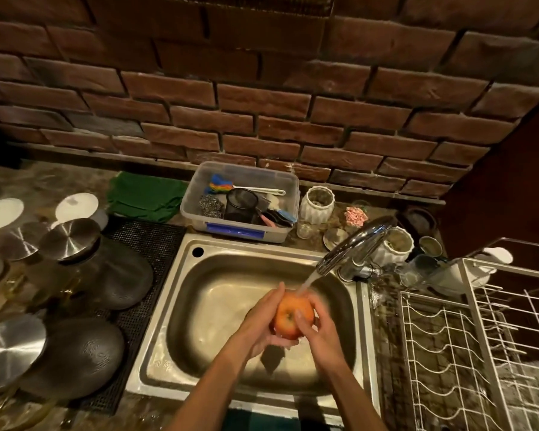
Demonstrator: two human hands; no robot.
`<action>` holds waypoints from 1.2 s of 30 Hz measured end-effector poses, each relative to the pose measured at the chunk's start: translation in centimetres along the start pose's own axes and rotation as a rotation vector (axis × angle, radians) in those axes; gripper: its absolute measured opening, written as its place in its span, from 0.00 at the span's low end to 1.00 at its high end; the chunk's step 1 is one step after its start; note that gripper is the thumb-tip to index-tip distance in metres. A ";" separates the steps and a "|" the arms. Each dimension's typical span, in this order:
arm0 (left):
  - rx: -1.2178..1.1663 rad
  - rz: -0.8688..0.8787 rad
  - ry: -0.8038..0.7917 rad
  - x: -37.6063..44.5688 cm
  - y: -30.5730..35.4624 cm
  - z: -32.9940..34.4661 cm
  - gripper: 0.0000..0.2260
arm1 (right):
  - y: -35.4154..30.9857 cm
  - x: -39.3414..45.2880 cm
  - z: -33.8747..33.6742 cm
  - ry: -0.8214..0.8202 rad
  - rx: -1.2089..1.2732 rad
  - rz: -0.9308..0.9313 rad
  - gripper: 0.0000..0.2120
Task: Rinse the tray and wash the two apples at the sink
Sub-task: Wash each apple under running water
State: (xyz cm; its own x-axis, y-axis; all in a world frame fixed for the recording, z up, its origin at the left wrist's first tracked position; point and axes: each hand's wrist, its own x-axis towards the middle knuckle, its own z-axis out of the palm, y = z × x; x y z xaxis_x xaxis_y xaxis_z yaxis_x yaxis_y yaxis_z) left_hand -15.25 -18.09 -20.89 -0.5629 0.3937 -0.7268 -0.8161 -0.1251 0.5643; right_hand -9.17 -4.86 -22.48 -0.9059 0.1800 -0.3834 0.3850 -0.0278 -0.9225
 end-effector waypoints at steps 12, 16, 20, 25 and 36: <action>0.187 0.270 0.174 0.6 -2.4 1.8 0.08 | -0.7 0.4 2.4 0.066 0.509 0.184 0.14; 0.250 0.344 0.210 0.0 -3.6 1.3 0.08 | -1.1 1.0 2.4 0.059 0.564 0.295 0.14; 0.339 0.403 0.248 -0.2 -3.7 0.9 0.12 | -1.8 1.3 1.8 -0.035 0.622 0.520 0.20; 0.290 0.409 0.328 0.3 -3.4 0.9 0.10 | -2.1 1.8 1.9 -0.053 0.390 0.506 0.17; 0.063 0.132 0.282 -0.2 -1.1 1.8 0.14 | -0.2 0.8 1.5 0.025 -0.023 0.063 0.15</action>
State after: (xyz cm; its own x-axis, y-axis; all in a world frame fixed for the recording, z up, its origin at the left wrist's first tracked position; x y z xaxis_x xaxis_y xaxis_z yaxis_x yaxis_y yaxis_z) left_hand -14.01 -16.37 -20.58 -0.6850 0.1084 -0.7204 -0.7285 -0.0984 0.6779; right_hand -10.26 -6.20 -22.63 -0.8750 0.2027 -0.4397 0.4457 -0.0172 -0.8950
